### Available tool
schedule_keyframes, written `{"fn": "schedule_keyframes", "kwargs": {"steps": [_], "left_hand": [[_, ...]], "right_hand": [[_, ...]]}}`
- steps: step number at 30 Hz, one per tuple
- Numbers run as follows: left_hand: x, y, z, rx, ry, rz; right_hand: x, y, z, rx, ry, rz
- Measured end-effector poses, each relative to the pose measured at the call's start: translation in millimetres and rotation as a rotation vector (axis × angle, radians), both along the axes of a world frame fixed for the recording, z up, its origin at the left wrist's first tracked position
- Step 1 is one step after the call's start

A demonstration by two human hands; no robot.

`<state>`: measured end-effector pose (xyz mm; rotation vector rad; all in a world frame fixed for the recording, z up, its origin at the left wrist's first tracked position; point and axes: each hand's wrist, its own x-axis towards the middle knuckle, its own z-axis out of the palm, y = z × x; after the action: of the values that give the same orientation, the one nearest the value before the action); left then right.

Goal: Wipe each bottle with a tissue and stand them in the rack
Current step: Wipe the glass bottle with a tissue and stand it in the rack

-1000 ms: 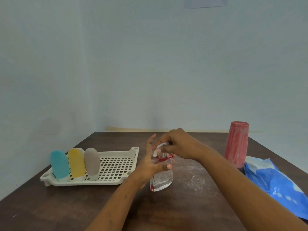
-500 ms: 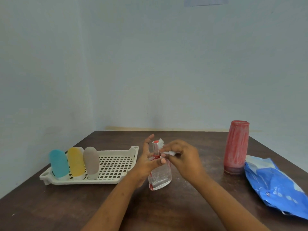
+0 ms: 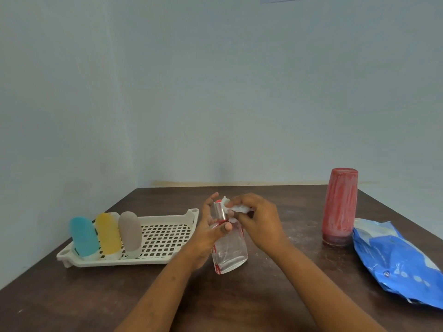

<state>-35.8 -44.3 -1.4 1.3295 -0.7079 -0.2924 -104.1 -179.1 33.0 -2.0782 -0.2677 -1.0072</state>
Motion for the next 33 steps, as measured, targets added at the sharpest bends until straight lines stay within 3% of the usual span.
{"fn": "schedule_keyframes", "kwargs": {"steps": [4,7,12,18,26,33], "left_hand": [[0.8,-0.5,-2.6,0.009,0.025,0.022],[-1.1,-1.5,-3.5,0.002,0.021,0.024],[-6.3,-3.2,-5.1,-0.038,-0.013,0.017],[-12.2,-2.5,-1.4,-0.009,-0.062,-0.018],[-21.3,1.2,3.3,0.054,-0.085,-0.036],[-18.6,3.9,2.4,0.074,-0.069,-0.057]], "right_hand": [[-0.2,-14.8,-7.7,0.182,0.108,-0.029],[-4.1,-16.6,-7.6,0.205,0.157,-0.022],[-12.2,0.4,-8.3,-0.092,0.126,-0.033],[-19.8,-1.5,-13.6,-0.189,0.117,-0.132],[-27.0,-9.5,-18.3,0.218,0.188,-0.074],[-23.1,-17.6,-33.5,0.357,0.332,0.026]]}}
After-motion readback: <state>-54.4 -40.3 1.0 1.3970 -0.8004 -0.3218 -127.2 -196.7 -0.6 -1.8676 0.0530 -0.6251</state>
